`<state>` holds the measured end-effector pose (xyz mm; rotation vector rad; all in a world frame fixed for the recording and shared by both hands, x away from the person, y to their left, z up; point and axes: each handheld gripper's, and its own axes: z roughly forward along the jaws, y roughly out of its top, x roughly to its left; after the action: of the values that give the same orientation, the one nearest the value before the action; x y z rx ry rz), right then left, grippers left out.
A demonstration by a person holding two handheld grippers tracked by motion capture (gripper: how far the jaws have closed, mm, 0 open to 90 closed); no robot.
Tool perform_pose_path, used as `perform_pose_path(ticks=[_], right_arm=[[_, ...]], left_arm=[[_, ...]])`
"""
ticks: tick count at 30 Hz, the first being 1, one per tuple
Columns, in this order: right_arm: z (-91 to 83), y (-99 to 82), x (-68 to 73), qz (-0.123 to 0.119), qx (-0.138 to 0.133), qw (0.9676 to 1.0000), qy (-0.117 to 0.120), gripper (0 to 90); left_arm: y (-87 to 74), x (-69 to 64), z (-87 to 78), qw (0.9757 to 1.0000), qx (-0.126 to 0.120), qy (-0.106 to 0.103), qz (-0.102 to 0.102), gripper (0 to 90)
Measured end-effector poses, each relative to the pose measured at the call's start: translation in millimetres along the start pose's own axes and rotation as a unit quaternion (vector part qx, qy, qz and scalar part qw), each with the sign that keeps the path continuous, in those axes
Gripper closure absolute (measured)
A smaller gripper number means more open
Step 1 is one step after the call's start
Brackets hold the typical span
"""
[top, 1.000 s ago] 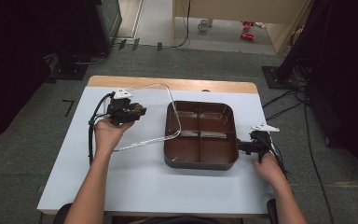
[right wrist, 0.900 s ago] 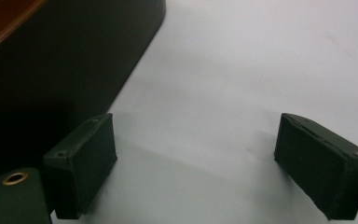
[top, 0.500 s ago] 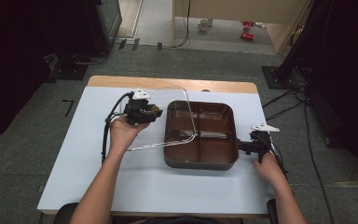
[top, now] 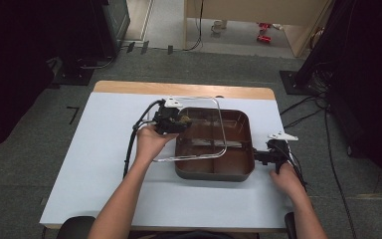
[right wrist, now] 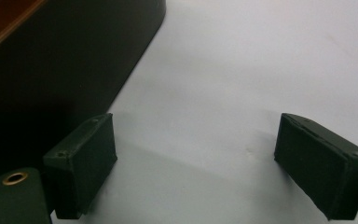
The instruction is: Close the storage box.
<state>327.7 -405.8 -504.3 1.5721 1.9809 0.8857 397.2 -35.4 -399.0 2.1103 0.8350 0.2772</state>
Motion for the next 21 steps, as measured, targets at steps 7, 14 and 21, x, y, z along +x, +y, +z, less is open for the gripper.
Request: perform_pose_path(ticks=[7, 14, 21], right_arm=[[-0.1, 0.0, 0.0, 0.0, 0.0, 1.0, 0.0, 12.2], [-0.1, 0.0, 0.1, 0.001, 0.001, 1.0, 0.0, 12.1], [0.0, 0.0, -0.1, -0.001, 0.0, 1.0, 0.0, 12.1]], left_arm=[[9.6, -23.1, 22.4, 0.9997, 0.012, -0.013, 0.017, 59.6], [13.3, -43.3, 41.9, 0.9989, 0.029, -0.016, 0.032, 59.5], [13.3, -61.6, 56.3, 0.998, 0.04, -0.012, 0.047, 59.5]])
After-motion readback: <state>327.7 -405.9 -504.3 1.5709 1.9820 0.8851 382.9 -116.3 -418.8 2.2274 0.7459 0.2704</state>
